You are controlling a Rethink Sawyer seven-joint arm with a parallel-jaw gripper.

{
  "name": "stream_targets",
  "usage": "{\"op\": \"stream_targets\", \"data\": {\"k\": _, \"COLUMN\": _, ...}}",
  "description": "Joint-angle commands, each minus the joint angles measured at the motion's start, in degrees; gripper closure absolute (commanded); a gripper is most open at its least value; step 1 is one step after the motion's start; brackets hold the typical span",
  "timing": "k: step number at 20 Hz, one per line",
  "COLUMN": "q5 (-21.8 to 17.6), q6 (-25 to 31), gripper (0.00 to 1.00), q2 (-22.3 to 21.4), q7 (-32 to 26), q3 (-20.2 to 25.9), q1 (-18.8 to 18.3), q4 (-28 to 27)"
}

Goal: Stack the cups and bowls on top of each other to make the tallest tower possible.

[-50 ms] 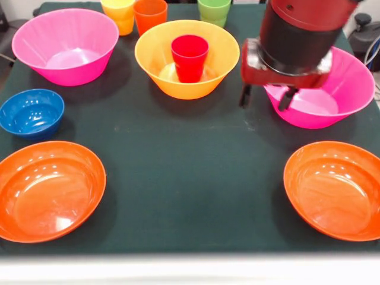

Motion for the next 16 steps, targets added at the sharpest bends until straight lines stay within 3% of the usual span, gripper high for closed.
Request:
{"op": "stream_targets", "data": {"k": 1, "q5": -5.4, "q6": -0.2, "gripper": 0.0, "q2": -5.3, "q7": -12.8, "q3": 2.5, "q1": -3.5, "q4": 14.4}}
{"op": "stream_targets", "data": {"k": 8, "q5": -9.2, "q6": -4.2, "gripper": 0.0, "q2": -7.0, "q7": -19.9, "q3": 5.1, "q1": -7.0, "q4": 17.3}}
{"op": "stream_targets", "data": {"k": 16, "q5": -12.8, "q6": -4.4, "gripper": 0.0, "q2": -5.2, "q7": -23.8, "q3": 8.8, "q1": -9.9, "q4": 14.3}}
